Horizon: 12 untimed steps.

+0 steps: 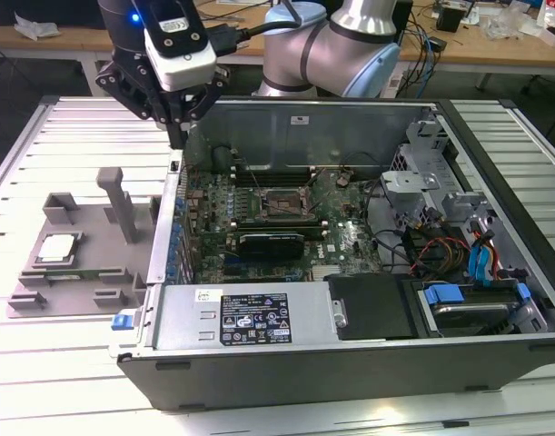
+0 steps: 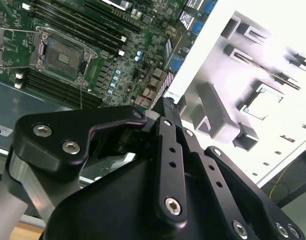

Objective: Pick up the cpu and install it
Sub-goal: 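Reach for the cpu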

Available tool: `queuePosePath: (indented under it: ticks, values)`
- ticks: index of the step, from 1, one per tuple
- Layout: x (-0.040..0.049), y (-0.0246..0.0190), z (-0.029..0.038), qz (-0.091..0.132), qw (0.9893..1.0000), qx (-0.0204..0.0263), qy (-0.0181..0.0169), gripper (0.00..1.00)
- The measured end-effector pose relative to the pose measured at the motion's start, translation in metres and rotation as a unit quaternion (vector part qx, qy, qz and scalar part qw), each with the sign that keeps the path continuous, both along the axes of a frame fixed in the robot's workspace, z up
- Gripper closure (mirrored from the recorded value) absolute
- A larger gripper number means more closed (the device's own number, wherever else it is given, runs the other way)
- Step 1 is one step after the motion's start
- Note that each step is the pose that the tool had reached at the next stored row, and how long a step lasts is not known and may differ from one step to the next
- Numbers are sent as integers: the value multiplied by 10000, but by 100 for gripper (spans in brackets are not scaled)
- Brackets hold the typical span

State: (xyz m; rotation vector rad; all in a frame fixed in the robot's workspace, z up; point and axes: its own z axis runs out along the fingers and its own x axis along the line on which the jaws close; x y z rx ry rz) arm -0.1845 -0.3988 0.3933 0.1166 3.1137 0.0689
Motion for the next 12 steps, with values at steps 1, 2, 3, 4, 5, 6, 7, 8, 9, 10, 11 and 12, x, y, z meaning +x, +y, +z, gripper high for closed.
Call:
queuePosePath:
  ticks: [1,2,3,4,5,6,7,8,9,10,11,12]
  values:
    - [-10,0,0,0,10000,0,0,89]
    - [-19,0,0,0,10000,0,0,89]
    - [-22,0,0,0,10000,0,0,89]
    - [-27,0,0,0,10000,0,0,89]
    - [-32,0,0,0,10000,0,0,89]
    - [-36,0,0,0,10000,0,0,89]
    - [-45,0,0,0,10000,0,0,89]
    - [-52,0,0,0,10000,0,0,89]
    - [-60,0,0,0,10000,0,0,89]
    - [-70,0,0,0,10000,0,0,89]
    - [-79,0,0,0,10000,0,0,89]
    - [-84,0,0,0,10000,0,0,89]
